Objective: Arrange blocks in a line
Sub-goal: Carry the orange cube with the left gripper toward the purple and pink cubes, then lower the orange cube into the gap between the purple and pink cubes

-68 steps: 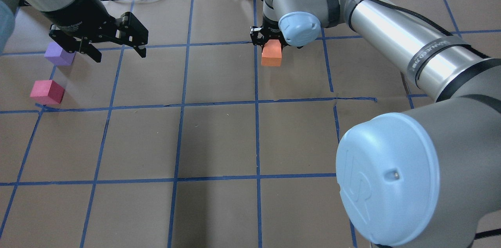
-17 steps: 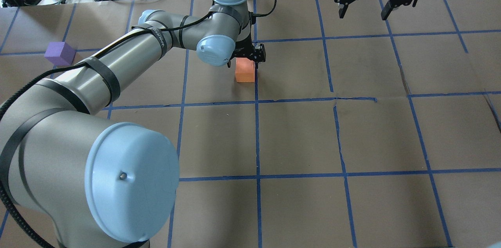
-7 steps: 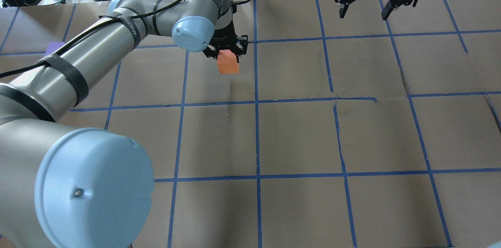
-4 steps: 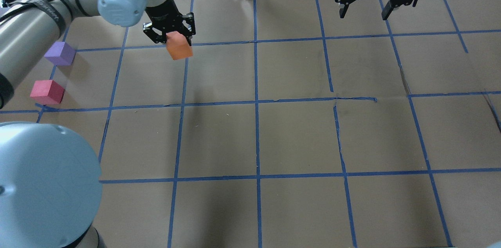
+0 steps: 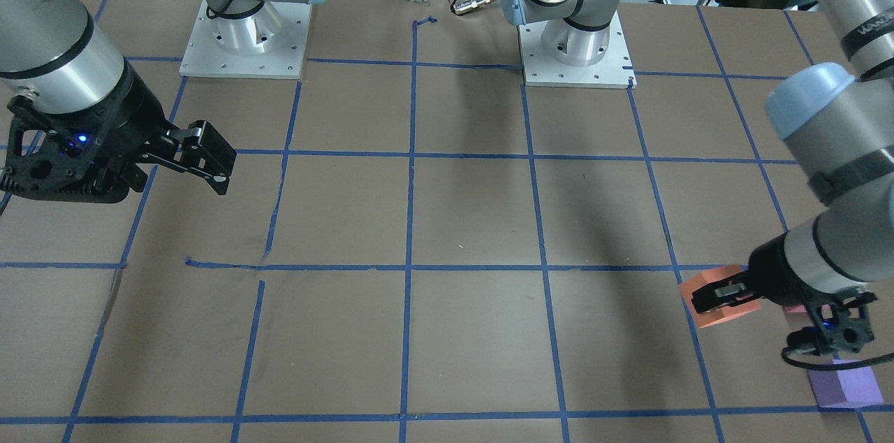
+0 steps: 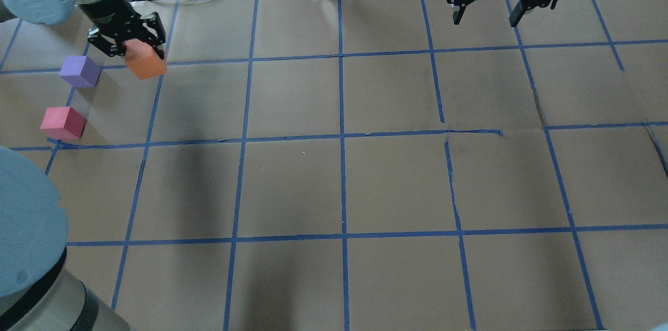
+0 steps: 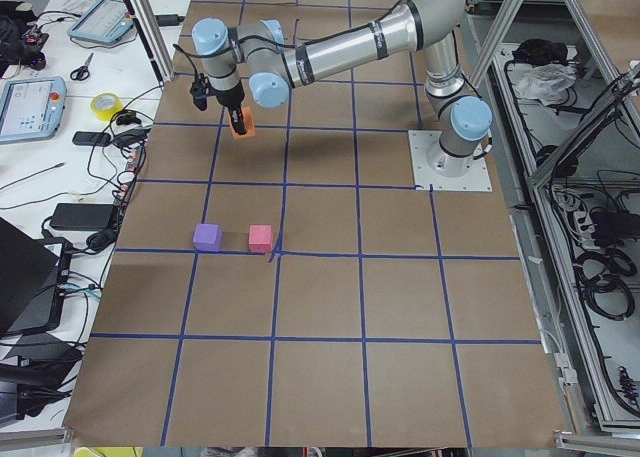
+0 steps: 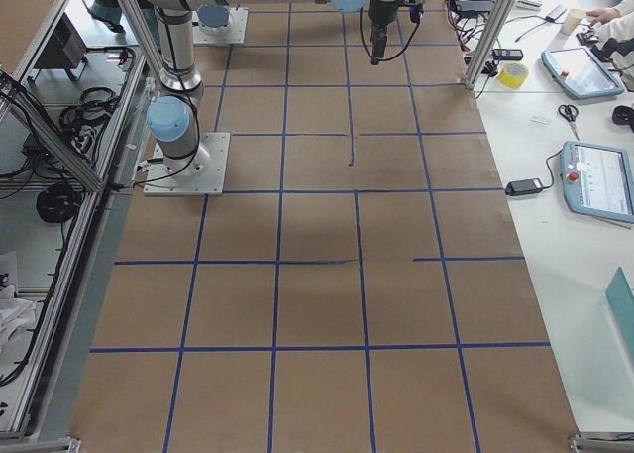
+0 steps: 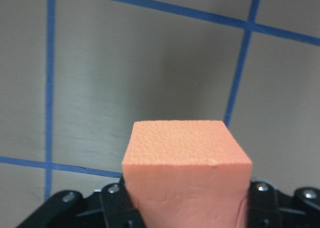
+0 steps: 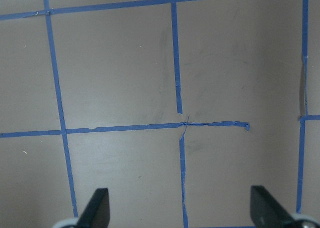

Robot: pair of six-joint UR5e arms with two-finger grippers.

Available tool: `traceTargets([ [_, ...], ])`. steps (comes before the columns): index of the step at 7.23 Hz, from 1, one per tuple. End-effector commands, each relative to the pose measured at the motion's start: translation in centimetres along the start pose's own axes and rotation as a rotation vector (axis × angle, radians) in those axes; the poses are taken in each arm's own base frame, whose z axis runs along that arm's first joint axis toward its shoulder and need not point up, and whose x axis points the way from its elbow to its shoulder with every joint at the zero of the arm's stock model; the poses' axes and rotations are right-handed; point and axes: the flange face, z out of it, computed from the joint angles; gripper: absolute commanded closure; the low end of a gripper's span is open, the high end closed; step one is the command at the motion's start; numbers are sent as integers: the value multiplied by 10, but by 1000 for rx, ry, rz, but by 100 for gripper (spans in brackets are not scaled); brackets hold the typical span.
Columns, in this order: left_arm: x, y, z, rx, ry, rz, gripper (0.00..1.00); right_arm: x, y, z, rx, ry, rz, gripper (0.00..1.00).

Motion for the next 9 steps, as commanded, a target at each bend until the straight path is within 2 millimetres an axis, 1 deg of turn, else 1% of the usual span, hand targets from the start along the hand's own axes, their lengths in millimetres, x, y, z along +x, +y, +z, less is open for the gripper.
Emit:
traceTargets([
  [1,-81,-13,0,4,-1,3,100,0,0,1,-3,-1,0,0],
  [2,-112,-22,13,12,0,69,100,0,0,1,-3,-1,0,0],
  [3,-140,-30,23,7,4,71,100,0,0,1,-2,-1,0,0],
  [4,-156,-45,30,25,-2,130,100,0,0,1,-2,-1,0,0],
  [5,-167,-55,39,25,-3,128,100,0,0,0,0,-2,0,0],
  [6,-179,-63,42,30,-4,124,100,0,0,0,0,-1,0,0],
  [7,-182,-68,46,28,-5,149,100,0,0,1,-1,-1,0,0],
  [8,-189,-74,48,52,-17,168,100,0,0,1,-3,-1,0,0],
  [9,-207,-80,62,45,-26,183,100,0,0,1,-2,-2,0,0],
])
